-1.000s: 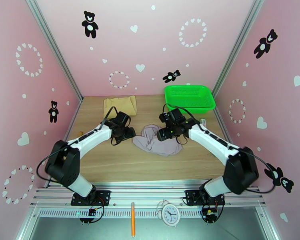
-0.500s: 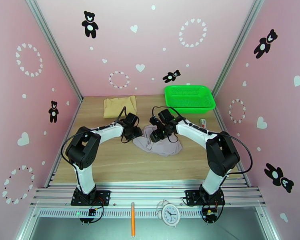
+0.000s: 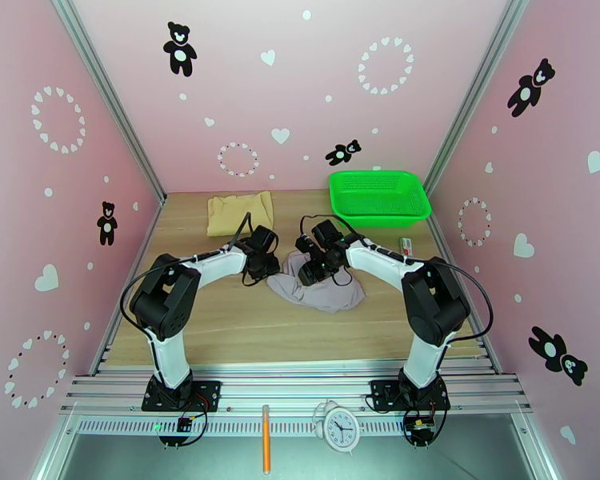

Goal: Fold and stack the mixed laundry pile

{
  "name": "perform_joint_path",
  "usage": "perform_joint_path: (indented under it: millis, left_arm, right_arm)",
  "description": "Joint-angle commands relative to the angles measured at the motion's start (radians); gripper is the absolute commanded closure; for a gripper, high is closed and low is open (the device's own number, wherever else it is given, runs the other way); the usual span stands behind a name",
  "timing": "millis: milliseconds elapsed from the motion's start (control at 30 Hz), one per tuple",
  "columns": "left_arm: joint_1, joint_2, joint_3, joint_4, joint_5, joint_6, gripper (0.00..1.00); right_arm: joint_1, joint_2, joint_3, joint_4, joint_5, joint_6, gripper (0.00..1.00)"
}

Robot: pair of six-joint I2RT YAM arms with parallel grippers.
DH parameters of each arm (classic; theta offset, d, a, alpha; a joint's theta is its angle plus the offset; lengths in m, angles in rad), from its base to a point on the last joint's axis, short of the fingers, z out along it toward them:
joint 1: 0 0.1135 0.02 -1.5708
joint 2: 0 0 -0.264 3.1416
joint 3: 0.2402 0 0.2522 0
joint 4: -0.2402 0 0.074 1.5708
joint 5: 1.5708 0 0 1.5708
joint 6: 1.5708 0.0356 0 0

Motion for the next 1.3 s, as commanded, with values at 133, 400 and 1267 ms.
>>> perform_joint_path:
  millis: [133, 400, 1267]
  left_arm:
    - [-0.003, -0.071, -0.024, -0.034, -0.044, 0.018, 0.92]
    - [0.001, -0.218, 0.062, -0.229, -0.186, 0.088, 1.00]
    - [0.071, -0.470, 0.725, -0.753, -0.342, 0.320, 1.00]
  right_arm:
    - [0.006, 0.048, 0.035, -0.013, 0.017, 0.003, 1.00]
    - [0.006, -0.141, 0.064, -0.045, 0.130, 0.055, 1.00]
    - [0.007, -0.561, 0.307, -0.154, 0.391, 0.197, 1.00]
